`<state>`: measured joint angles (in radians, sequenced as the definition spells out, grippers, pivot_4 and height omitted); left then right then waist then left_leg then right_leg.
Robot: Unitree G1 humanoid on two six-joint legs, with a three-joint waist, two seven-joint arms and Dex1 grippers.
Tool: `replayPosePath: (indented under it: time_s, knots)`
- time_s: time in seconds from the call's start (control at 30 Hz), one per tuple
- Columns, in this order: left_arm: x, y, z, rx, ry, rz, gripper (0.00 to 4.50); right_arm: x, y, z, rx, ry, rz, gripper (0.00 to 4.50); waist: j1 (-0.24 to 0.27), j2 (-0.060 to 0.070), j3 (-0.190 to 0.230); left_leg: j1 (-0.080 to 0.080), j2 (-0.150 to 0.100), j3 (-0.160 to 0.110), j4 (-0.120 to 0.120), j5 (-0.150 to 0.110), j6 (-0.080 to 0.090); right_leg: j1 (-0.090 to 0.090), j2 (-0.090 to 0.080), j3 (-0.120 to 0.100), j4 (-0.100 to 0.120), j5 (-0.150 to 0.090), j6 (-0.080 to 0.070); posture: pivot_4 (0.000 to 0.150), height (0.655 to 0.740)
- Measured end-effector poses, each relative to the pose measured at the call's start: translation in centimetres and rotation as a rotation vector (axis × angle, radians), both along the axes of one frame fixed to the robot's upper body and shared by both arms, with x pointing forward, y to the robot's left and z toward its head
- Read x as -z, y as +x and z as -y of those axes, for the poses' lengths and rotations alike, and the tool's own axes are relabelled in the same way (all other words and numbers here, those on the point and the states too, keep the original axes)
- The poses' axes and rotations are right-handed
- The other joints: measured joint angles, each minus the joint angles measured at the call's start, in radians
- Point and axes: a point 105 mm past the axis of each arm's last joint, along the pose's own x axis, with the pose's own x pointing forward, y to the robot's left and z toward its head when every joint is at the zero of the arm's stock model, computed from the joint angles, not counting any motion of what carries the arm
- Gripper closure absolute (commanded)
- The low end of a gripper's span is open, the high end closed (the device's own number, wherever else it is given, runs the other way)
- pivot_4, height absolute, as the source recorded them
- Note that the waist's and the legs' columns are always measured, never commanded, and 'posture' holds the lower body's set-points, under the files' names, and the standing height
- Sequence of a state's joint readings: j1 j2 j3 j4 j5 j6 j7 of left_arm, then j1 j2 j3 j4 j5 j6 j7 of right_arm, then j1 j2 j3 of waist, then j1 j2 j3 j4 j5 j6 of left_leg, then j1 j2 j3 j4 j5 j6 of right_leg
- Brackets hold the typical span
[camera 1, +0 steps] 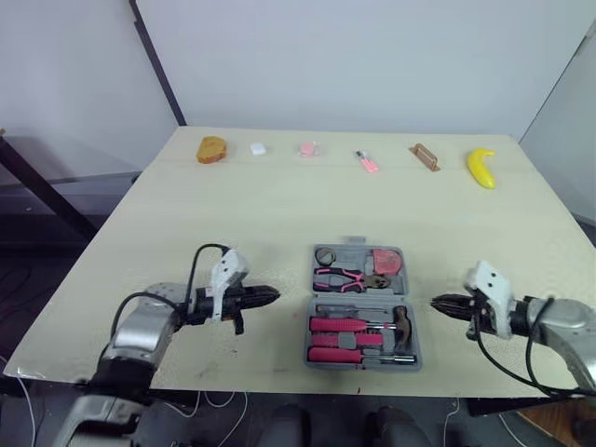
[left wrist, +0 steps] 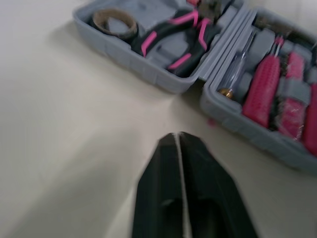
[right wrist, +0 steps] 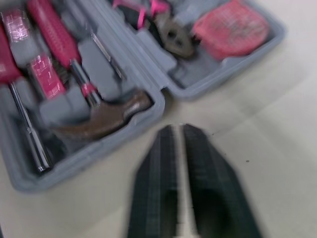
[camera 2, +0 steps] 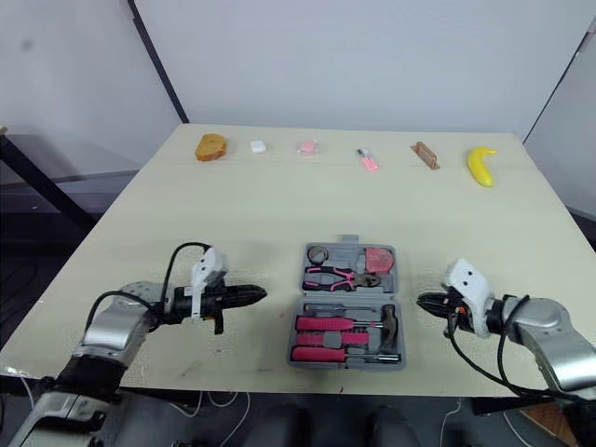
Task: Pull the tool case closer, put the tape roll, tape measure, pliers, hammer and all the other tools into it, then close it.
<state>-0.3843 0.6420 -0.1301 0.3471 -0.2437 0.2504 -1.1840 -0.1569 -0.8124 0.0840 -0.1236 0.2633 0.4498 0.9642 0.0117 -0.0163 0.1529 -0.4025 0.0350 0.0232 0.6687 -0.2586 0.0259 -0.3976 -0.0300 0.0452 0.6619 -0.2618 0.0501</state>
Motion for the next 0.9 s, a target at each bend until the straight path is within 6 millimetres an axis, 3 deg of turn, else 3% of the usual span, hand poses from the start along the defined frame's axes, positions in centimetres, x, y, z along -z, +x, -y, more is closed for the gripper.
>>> replayPosePath:
  time_s: [0.13, 0.37, 0.57, 0.9]
  knots:
    - [0.7, 1.5, 1.2, 0.044, 0.050, 0.003, 4.33, 0.5, 1.1, -0.9, -0.047, -0.090, -0.020, 4.38, 0.000, 0.000, 0.000, -0.002, 0.000, 0.001, 0.001, 0.000, 0.000, 0.000, 0.000, -0.001, 0.000, 0.000, 0.000, 0.150, 0.7400]
    - [1.6, 2.2, 2.7, 0.135, 0.098, 0.000, 4.33, 1.6, 2.3, -2.4, -0.131, -0.214, -0.046, 4.38, -0.001, 0.000, 0.000, -0.005, 0.000, 0.000, 0.002, 0.000, 0.000, -0.002, 0.000, -0.004, 0.000, 0.000, 0.000, 0.150, 0.7400]
    - [1.7, 2.3, 4.6, 0.194, 0.087, 0.003, 4.33, 1.7, 2.8, -3.8, -0.179, -0.260, -0.049, 4.38, 0.000, 0.000, 0.000, -0.012, -0.001, -0.002, 0.006, 0.000, 0.000, -0.007, 0.000, -0.005, 0.002, 0.001, 0.000, 0.150, 0.7400]
    - [1.8, 2.2, 5.5, 0.214, 0.085, -0.015, 4.33, 1.7, 3.0, -4.2, -0.175, -0.261, -0.058, 4.38, -0.003, 0.000, 0.000, -0.011, 0.000, -0.002, 0.007, 0.000, 0.000, -0.007, 0.000, -0.006, 0.003, 0.001, 0.000, 0.150, 0.7400]
